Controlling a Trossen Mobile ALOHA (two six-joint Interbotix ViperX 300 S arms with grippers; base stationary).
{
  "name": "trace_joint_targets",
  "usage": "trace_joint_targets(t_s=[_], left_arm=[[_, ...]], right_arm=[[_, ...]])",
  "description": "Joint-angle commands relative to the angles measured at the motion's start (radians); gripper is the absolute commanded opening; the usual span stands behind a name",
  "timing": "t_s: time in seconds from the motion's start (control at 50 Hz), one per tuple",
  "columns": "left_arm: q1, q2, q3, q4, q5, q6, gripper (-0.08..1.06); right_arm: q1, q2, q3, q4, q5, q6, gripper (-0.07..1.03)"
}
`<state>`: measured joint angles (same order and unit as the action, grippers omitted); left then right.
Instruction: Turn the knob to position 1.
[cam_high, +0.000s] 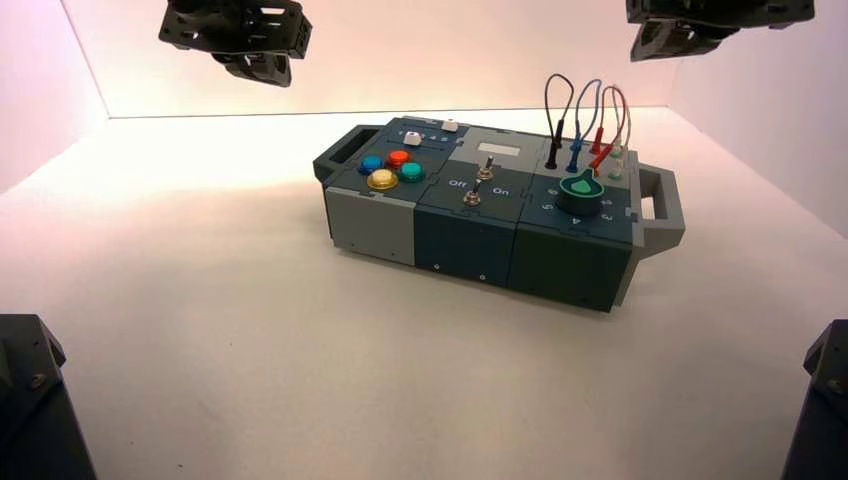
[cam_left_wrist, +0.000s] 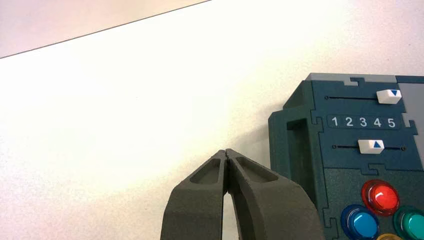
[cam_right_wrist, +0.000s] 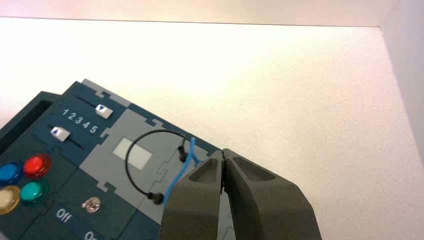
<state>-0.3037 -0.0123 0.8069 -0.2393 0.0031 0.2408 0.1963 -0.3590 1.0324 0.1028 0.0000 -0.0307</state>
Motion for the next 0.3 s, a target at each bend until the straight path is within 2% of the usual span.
trace_joint_targets(t_s=[0.02, 0.3], left_arm=[[0.005, -0.009, -0.018, 0.002, -0.011, 0.003, -0.03], [0.005, -0.009, -0.017, 0.002, -0.009, 0.003, -0.03]], right_arm=[[-0.02, 0.009, -0.003, 0.003, -0.021, 0.008, -0.02], [-0.02, 0.061, -0.011, 0.005, -0.025, 0.009, -0.02]])
